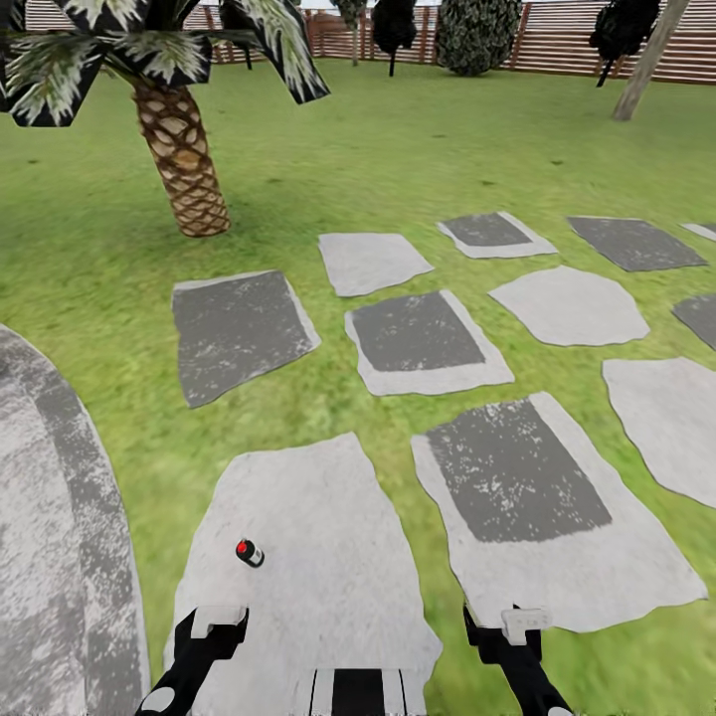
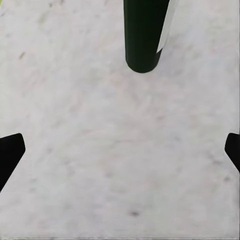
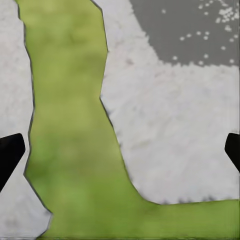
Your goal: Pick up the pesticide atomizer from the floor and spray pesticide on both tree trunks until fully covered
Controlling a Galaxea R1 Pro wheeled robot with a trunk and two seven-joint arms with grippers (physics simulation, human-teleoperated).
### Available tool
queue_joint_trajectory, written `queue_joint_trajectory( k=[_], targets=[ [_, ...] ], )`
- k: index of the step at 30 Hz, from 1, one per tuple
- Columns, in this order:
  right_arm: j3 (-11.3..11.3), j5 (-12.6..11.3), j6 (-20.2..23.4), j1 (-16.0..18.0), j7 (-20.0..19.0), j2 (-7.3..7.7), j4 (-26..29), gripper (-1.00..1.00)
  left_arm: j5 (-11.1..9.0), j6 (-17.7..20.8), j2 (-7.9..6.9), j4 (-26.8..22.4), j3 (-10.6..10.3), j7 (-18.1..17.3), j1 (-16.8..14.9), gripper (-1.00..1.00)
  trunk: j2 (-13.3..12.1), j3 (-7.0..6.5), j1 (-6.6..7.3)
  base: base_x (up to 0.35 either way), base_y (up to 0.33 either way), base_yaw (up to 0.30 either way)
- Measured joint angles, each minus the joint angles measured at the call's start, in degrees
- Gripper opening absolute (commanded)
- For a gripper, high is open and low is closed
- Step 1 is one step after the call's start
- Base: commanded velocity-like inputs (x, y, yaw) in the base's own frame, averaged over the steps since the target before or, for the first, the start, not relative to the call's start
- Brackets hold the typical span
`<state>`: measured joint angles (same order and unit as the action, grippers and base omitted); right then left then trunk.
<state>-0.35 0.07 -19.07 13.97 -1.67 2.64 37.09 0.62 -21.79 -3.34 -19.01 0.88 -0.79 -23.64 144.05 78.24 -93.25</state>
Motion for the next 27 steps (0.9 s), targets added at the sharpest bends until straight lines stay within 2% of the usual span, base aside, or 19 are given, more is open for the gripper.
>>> queue_joint_trajectory(
  k=[3,16,27],
  targets=[
    [0.0,0.0,0.0,0.0,0.0,0.0,0.0,1.0,0.0,0.0,0.0,0.0,0.0,0.0,0.0,1.0,0.0,0.73,-0.05,0.0,0.0,0.0],
    [0.0,0.0,0.0,0.0,0.0,0.0,0.0,1.0,0.0,-0.3,0.0,0.0,-0.1,0.0,0.2,1.0,0.0,1.51,-0.05,0.008,0.0,0.0],
    [0.0,0.0,0.0,0.0,0.0,0.0,0.0,1.0,-0.1,-0.3,0.0,-0.1,0.3,0.0,0.2,1.0,0.0,1.53,-0.05,0.22,0.0,0.0]
  ],
)
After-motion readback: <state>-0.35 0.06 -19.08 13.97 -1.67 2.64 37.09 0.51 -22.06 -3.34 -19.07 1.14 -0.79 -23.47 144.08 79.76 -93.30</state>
